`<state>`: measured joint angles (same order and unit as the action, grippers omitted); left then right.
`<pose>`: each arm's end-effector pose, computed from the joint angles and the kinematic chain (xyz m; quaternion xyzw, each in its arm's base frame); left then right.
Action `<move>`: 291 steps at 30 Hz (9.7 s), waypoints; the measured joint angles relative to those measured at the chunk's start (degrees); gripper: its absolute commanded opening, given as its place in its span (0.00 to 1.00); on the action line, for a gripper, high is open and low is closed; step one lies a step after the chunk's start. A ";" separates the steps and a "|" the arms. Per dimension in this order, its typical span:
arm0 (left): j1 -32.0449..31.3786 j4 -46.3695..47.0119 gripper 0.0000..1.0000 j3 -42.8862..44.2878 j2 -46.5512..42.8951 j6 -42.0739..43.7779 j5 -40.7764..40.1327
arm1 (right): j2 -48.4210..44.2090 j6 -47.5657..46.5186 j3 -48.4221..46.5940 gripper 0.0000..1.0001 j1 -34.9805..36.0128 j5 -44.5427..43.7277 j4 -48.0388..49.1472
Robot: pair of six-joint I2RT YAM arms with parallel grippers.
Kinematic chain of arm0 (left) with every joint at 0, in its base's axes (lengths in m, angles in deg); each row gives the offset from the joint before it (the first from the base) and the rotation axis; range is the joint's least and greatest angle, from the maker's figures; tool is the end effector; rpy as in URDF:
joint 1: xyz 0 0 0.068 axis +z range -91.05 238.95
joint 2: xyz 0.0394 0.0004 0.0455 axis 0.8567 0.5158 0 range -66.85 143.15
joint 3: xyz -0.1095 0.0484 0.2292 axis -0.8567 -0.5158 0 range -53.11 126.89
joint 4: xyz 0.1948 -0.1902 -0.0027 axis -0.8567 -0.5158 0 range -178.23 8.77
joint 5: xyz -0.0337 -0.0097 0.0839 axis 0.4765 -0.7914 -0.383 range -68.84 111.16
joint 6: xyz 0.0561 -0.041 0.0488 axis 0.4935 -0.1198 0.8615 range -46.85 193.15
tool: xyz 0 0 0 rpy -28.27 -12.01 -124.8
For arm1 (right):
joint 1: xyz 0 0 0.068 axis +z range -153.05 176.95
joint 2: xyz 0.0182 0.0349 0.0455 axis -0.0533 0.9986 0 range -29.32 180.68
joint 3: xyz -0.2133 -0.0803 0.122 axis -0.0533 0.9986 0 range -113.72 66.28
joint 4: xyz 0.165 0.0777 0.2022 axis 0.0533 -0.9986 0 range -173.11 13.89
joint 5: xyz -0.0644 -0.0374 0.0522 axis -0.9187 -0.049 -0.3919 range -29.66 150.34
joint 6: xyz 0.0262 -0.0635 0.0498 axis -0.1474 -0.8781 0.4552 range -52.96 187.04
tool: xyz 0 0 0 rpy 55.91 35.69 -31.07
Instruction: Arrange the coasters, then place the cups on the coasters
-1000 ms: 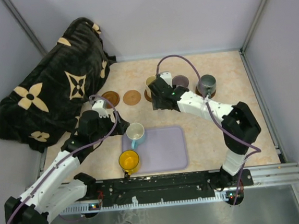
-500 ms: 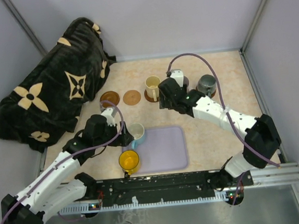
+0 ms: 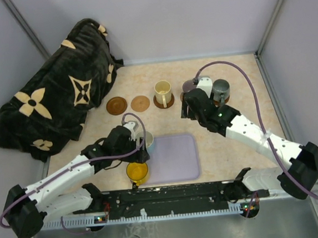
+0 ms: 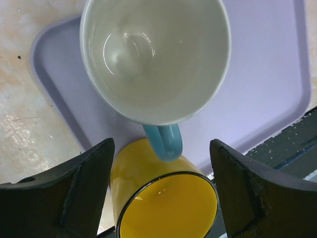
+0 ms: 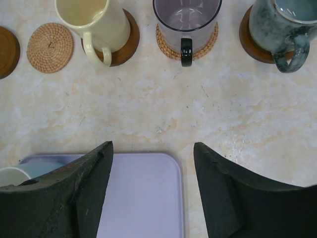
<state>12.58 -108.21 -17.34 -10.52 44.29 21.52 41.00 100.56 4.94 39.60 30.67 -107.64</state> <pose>0.1676 -0.1765 0.1773 0.1430 0.9211 -0.2233 0.2850 0.2489 0.1791 0.2773 0.0368 0.8836 0.0666 0.4619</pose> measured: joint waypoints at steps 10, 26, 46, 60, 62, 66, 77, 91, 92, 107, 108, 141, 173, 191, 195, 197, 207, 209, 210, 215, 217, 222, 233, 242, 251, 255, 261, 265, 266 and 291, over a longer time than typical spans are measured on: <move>-1.51 1.51 0.78 1.86 8.79 -3.10 -5.81 | -3.32 -0.46 2.56 0.67 0.00 -1.57 0.17; -2.32 2.43 0.40 2.78 10.80 -6.67 -9.20 | -4.20 -0.92 4.74 0.67 0.00 -1.77 0.22; -5.79 2.19 0.00 2.75 10.51 -8.04 -18.82 | -4.48 -0.92 5.86 0.67 0.00 -1.51 0.48; -2.93 1.11 0.00 22.60 26.49 -0.59 -29.81 | -7.19 -0.90 8.46 0.67 0.00 -2.19 0.50; -0.39 1.84 0.00 24.83 29.35 0.94 -29.66 | -8.37 -0.92 8.76 0.67 0.00 -2.71 0.48; 4.63 4.26 0.00 25.49 31.56 3.63 -29.70 | -11.67 -0.94 10.64 0.66 0.00 -3.78 0.33; 8.66 16.46 0.00 26.36 37.09 9.60 -33.77 | -15.96 -1.38 15.19 0.65 -0.02 -5.16 0.90; 11.30 23.65 0.00 29.53 44.04 11.17 -33.48 | -15.96 -1.38 15.19 0.65 -0.07 -5.27 1.07; 11.61 23.65 0.00 29.83 44.26 11.17 -33.18 | -15.96 -1.38 15.19 0.65 -0.07 -5.27 1.09; 12.98 23.52 0.00 31.95 47.08 11.13 -28.35 | -14.62 -1.38 15.19 0.65 -0.07 -5.20 1.84; 12.98 23.52 0.00 32.00 47.08 11.13 -28.17 | -14.56 -1.38 15.19 0.65 -0.07 -5.22 1.88; 12.98 20.00 0.00 34.49 49.53 10.62 -28.89 | -13.51 -1.38 15.21 0.65 -0.07 -4.46 2.49; 12.98 23.32 0.00 33.94 50.62 10.47 -29.70 | -7.80 -1.53 15.23 0.65 -0.07 0.22 5.51; 12.98 23.45 0.00 33.83 50.62 9.09 -29.31 | -7.78 -1.33 15.23 0.65 -0.07 1.31 5.84; 12.98 22.80 0.06 33.83 50.64 8.70 -29.31 | -7.78 -1.33 15.23 0.65 -0.07 1.40 5.86; 12.98 22.60 0.14 33.83 50.62 8.33 -29.33 | -7.78 -1.33 15.23 0.65 -0.07 1.53 5.86; 12.98 22.84 0.42 33.83 50.62 8.02 -29.51 | -7.78 -1.31 15.26 0.65 -0.07 2.36 6.49; 12.98 23.04 0.48 33.83 50.62 7.89 -29.57 | -7.78 -1.29 15.37 0.65 -0.07 2.47 6.69; 12.98 23.06 0.51 33.83 50.62 7.89 -29.59 | -7.78 -1.29 15.61 0.65 -0.07 2.54 6.78; 12.98 23.15 0.62 33.83 50.62 7.89 -29.77 | -7.76 -1.11 16.04 0.65 -0.07 2.80 6.67; 12.98 23.15 0.63 33.83 50.60 7.87 -29.77 | -7.72 -0.92 16.04 0.65 -0.07 2.84 6.69; 12.87 23.06 0.66 33.83 49.90 7.91 -29.94 | -7.54 -0.87 16.24 0.65 -0.07 2.86 6.78; 11.37 17.03 0.73 31.76 36.70 7.63 -32.30 | -7.54 -0.50 16.37 0.79 -0.07 2.69 6.67; 4.07 5.40 0.75 19.50 12.70 3.56 -32.24 | -7.56 0.24 16.37 0.93 -2.19 2.38 6.54; -8.79 -9.14 0.74 12.15 -0.68 -7.74 -26.40 | -7.56 0.72 16.35 0.98 -3.06 2.45 6.40; -13.14 -14.97 0.75 11.93 -2.16 -12.76 -25.11 | -7.56 1.16 16.31 0.99 -3.06 2.38 5.73; -20.22 -22.67 0.78 11.98 -2.56 -19.74 -23.82 | -7.58 1.70 16.31 0.99 -3.06 2.38 4.92; -24.98 -26.14 0.79 12.00 -3.30 -24.39 -22.75 | -7.58 2.14 16.31 0.99 -3.06 2.45 4.87; -26.56 -27.10 0.78 12.07 -3.37 -25.83 -22.58 | -7.58 2.25 16.31 0.99 -3.06 2.51 4.87; -40.92 -34.10 0.55 4.85 -2.23 -46.66 -26.18 | -8.87 4.24 16.31 0.99 -3.06 4.13 4.50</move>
<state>-28.34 -142.31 -12.48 -12.75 -2.38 -4.66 32.13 104.80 21.24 36.54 34.80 -103.14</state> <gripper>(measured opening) 0.575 0.987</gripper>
